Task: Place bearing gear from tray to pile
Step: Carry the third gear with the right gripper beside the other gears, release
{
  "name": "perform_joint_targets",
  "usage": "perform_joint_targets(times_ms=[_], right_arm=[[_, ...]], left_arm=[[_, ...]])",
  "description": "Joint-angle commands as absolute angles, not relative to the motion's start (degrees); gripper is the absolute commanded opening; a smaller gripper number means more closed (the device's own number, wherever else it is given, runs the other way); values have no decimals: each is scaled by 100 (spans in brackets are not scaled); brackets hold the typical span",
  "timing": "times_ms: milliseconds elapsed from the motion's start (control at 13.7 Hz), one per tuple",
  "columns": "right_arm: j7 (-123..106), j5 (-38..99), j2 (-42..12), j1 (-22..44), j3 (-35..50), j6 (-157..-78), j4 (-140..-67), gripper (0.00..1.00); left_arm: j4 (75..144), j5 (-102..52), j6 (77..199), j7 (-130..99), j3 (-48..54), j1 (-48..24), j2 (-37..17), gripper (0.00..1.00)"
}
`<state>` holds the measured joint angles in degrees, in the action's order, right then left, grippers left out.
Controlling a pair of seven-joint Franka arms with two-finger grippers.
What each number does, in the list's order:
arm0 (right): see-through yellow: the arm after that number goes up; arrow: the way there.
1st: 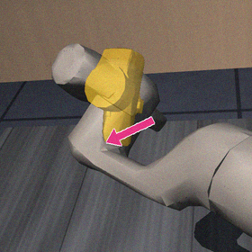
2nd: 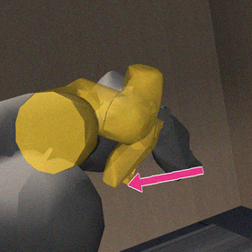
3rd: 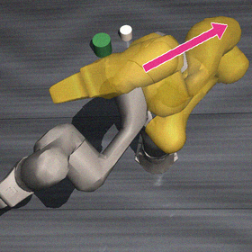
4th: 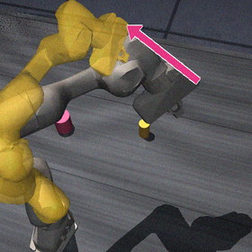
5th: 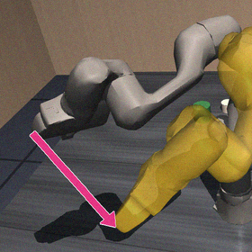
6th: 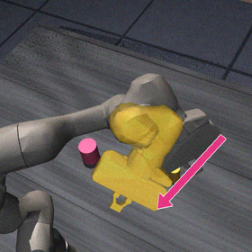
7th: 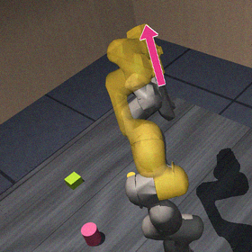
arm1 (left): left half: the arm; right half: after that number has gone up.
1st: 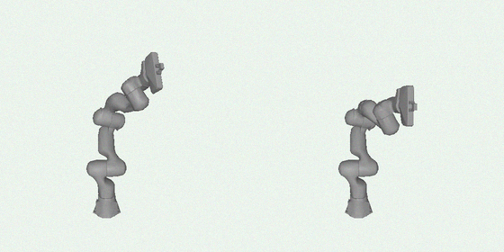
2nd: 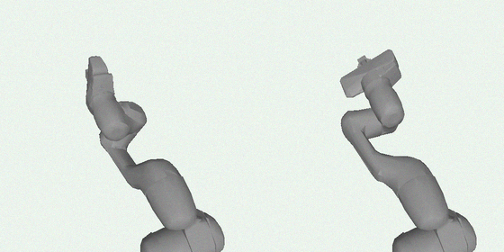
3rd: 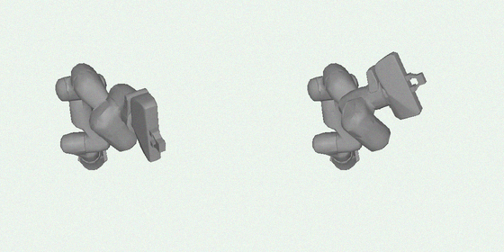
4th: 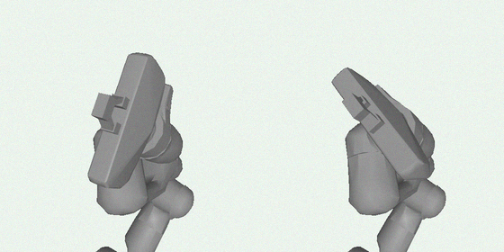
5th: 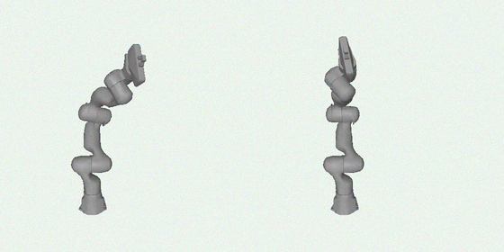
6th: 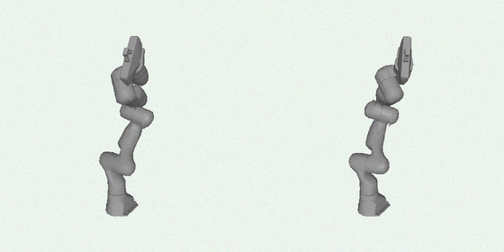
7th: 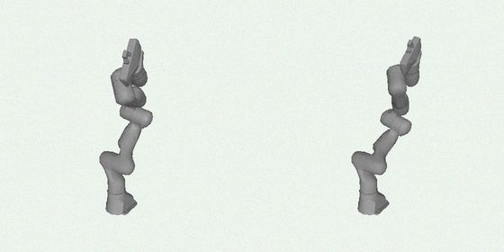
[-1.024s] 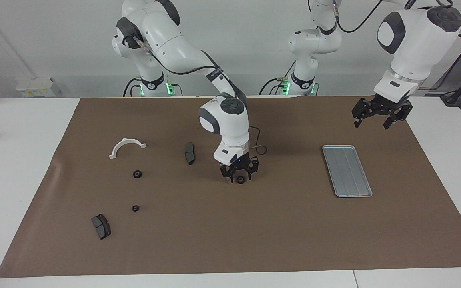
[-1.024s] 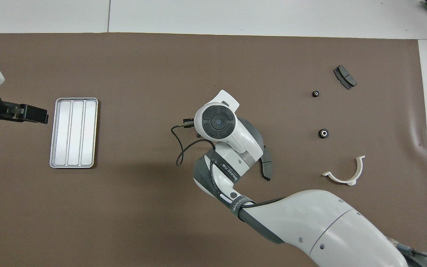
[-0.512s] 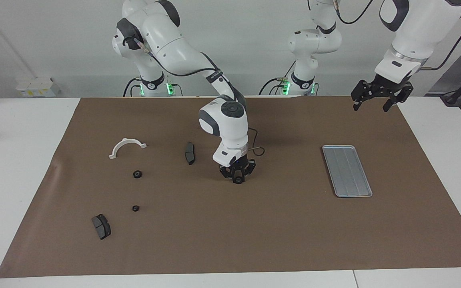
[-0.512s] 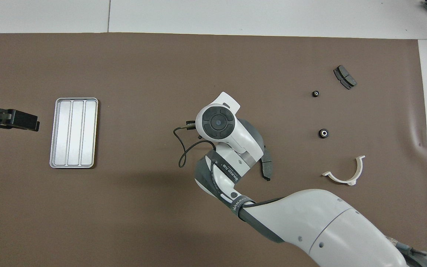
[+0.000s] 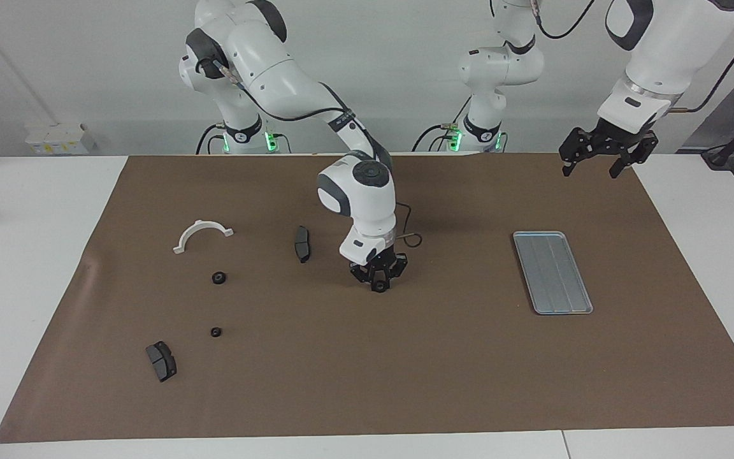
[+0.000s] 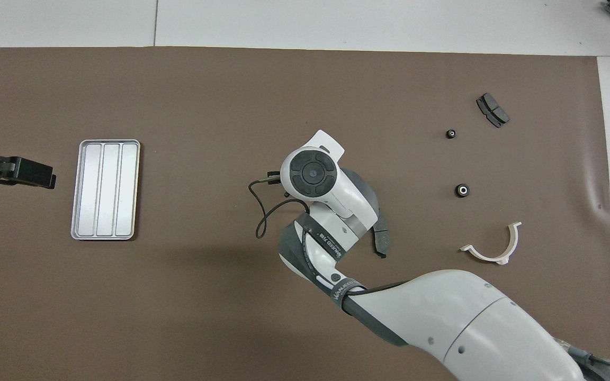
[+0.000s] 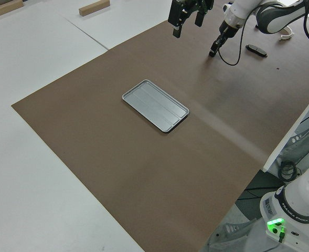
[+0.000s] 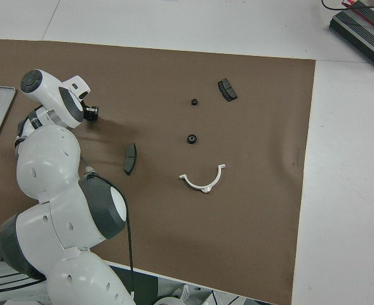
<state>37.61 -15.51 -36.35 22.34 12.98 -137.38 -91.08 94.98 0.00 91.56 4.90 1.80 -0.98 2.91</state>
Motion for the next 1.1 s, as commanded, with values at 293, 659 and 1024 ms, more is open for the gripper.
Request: perform_joint_targets(times_ms=[293,659,1024], right_arm=[[1805,-1591,-3735,881,1371,-13614,-8877,0],[626,-1529,-3727,177,1397,-13614,-8877,0],[71,-1538,-3692,-246,1389,-13282,-8886,0]], left_arm=[[9554,-88,9114,466,158,53,343,100],[9554,-88,9114,466,150,53,343,100],[9554,-88,9114,466,158,53,343,100]])
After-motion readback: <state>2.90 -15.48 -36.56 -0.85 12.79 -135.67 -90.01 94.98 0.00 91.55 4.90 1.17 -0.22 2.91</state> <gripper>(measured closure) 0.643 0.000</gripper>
